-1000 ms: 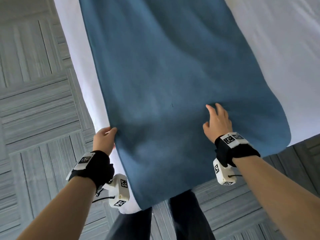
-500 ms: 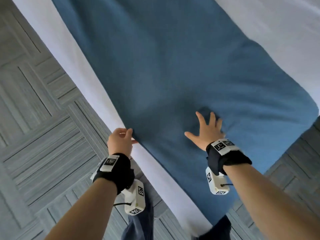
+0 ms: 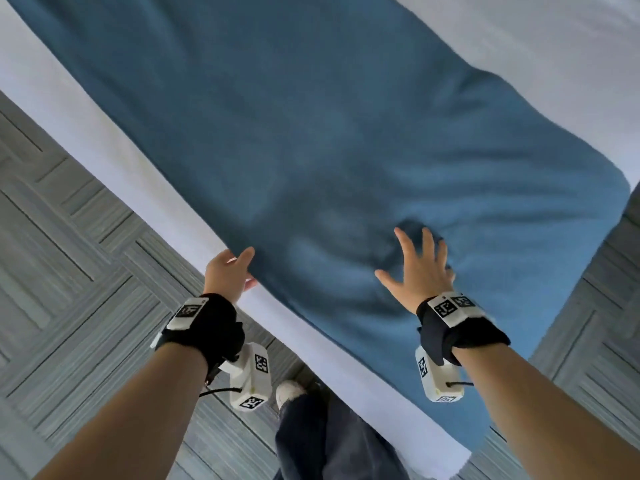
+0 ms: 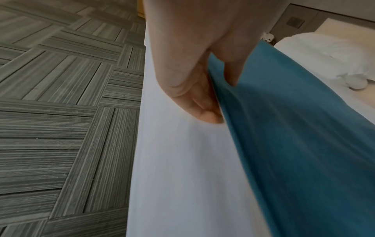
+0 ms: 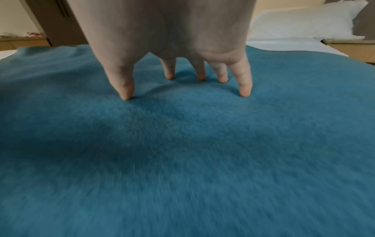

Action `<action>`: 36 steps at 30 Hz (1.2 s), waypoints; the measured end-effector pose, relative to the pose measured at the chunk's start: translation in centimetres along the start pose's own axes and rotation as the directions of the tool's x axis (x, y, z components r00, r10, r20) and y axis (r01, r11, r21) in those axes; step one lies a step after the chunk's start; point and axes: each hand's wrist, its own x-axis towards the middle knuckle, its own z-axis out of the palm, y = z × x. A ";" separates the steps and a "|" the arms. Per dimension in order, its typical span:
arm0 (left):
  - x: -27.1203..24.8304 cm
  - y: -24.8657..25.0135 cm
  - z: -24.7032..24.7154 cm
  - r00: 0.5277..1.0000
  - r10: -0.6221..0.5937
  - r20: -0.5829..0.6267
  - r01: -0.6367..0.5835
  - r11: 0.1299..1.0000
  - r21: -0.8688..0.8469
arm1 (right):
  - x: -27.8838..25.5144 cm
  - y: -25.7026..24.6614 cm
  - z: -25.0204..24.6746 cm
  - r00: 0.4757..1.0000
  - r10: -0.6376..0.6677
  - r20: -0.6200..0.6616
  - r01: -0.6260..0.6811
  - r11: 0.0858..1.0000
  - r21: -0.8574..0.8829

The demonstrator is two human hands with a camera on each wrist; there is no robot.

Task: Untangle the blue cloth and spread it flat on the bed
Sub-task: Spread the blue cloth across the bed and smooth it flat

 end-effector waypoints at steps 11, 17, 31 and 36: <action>10.9 9.7 -2.5 0.933 0.128 -0.336 -0.098 0.990 0.105 | 9.5 -8.0 -4.4 0.994 -0.063 -0.093 0.068 0.996 0.052; 16.1 13.7 -5.2 0.884 0.177 -0.432 -0.109 0.978 0.176 | 12.6 -13.7 -5.0 0.993 -0.078 -0.086 0.080 0.996 0.028; 18.5 15.2 -14.1 0.998 -0.006 -0.062 0.018 0.980 0.198 | 11.8 -26.7 -2.5 0.988 0.109 -0.109 -0.097 0.989 0.111; 18.0 18.0 -15.0 0.989 0.142 -0.044 -0.111 0.906 0.409 | 11.2 -28.3 -3.7 0.986 0.160 -0.055 -0.149 0.974 0.172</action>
